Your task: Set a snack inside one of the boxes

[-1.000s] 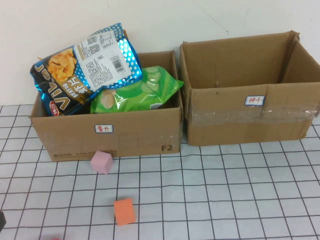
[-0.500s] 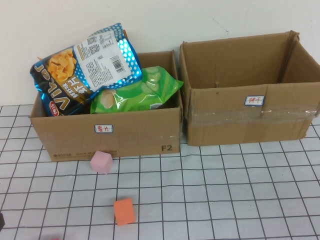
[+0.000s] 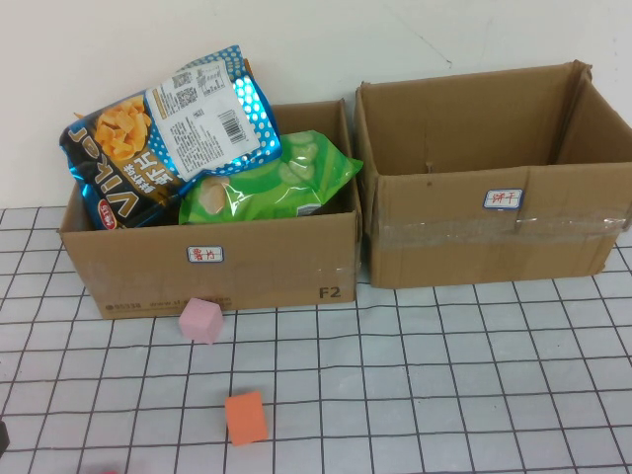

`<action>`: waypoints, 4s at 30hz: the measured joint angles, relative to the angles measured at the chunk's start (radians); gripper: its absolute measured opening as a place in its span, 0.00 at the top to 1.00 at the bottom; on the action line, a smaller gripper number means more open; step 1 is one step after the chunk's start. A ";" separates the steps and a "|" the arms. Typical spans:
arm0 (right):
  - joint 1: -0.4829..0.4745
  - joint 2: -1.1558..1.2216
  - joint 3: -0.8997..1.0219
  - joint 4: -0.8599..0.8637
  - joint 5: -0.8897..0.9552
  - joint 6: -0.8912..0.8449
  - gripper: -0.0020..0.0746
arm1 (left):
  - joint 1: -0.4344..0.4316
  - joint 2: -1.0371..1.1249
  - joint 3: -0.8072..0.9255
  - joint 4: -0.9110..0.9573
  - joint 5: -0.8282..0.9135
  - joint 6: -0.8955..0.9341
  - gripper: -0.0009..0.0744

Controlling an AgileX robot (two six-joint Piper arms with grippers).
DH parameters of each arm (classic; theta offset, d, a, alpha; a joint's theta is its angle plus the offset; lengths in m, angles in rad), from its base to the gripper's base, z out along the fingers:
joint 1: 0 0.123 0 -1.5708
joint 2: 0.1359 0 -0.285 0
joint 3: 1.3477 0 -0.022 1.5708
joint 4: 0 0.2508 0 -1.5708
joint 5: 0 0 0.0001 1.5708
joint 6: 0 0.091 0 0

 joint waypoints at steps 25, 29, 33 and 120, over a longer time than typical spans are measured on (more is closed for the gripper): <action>0.000 0.000 0.000 0.000 0.002 0.000 0.97 | 0.308 -0.179 0.268 -0.034 -0.049 0.000 0.99; 0.000 0.000 0.000 0.000 0.002 0.000 0.97 | 0.337 -0.179 0.327 -0.045 -0.058 0.000 0.99; 0.000 0.000 0.000 0.000 0.002 0.000 0.97 | 0.337 -0.179 0.327 -0.048 -0.055 0.000 0.99; -0.345 -0.426 0.408 -0.389 -0.195 0.737 0.97 | 0.337 -0.179 0.327 -0.054 -0.055 0.000 0.99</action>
